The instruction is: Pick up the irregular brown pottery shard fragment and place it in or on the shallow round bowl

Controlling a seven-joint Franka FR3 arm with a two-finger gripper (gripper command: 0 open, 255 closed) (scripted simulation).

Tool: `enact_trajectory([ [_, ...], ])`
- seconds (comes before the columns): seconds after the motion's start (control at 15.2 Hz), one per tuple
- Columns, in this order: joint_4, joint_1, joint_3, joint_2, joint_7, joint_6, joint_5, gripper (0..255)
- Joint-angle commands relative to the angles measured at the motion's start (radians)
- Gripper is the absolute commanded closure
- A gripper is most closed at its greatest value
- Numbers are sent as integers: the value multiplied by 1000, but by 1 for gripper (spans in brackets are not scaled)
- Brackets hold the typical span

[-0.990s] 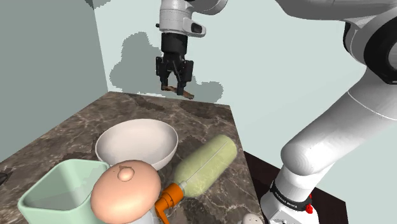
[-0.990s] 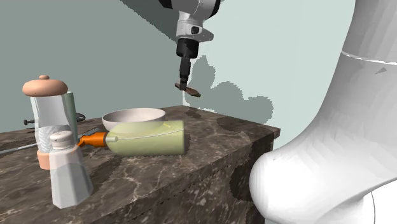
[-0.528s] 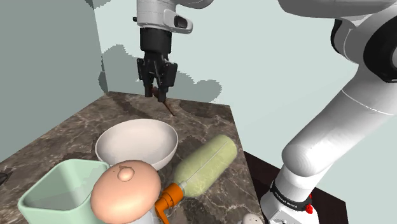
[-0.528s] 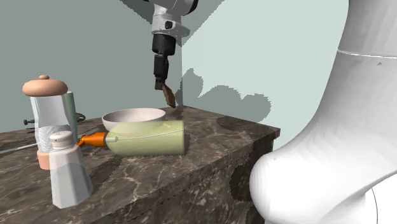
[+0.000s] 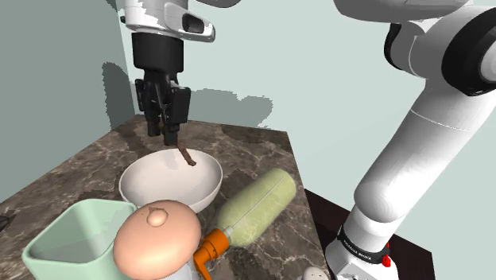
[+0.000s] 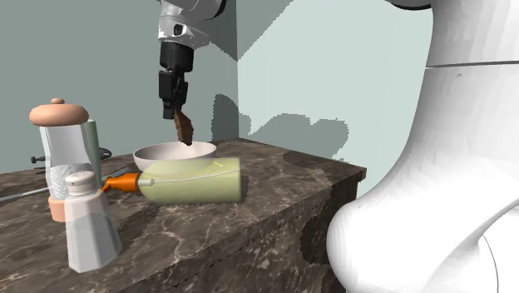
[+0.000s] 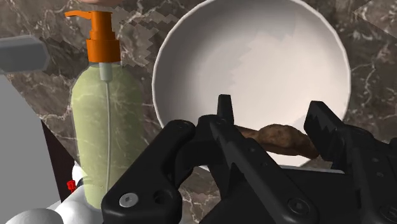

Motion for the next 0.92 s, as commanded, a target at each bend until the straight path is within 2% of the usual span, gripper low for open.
enact_trajectory([
  [0.0,-24,3,5,2,4,27,-1,255],
  [0.86,-195,6,5,-17,-33,182,20,255],
])
